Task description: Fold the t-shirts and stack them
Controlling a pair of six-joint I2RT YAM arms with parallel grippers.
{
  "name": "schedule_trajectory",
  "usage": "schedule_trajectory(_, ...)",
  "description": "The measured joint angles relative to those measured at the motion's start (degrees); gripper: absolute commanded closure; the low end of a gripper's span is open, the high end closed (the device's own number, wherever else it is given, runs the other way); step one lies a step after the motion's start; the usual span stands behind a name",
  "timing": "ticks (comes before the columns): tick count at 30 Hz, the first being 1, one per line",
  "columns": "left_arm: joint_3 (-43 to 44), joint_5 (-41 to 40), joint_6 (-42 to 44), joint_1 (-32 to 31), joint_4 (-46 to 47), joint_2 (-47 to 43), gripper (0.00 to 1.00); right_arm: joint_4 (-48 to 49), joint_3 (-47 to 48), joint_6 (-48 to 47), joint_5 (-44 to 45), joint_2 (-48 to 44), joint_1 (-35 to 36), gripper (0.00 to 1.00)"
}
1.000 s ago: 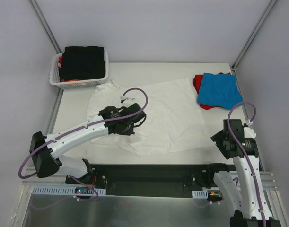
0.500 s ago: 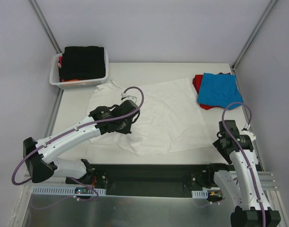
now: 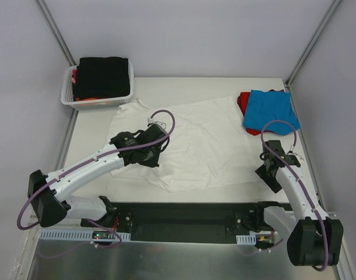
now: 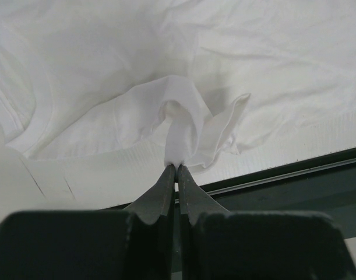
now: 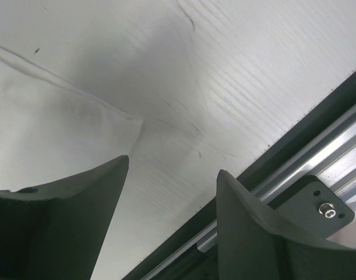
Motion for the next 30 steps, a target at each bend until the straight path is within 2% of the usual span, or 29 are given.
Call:
schedule_trajectory(9,-1.16,1.51,0.00,1.46,0.39,0.00,1.00,6.82,4.00,-1.25,-1.70,11.15,1.22,0.36)
schedule_trajectory(17,-1.16,2.78,0.00,2.89,1.68,1.44,1.00,10.78,9.77,-1.70,-3.50,16.76,4.04,0.36)
schedule_trajectory(22,-1.16,3.41,0.00,4.11,2.01,2.29,1.00,11.87,8.50,-0.85,-5.09,15.39,4.37,0.36)
schedule_trajectory(30,-1.14,4.02,0.07,4.76,2.01,3.15,1.00,13.68,1.53,0.76,-8.26,10.34,4.22,0.36)
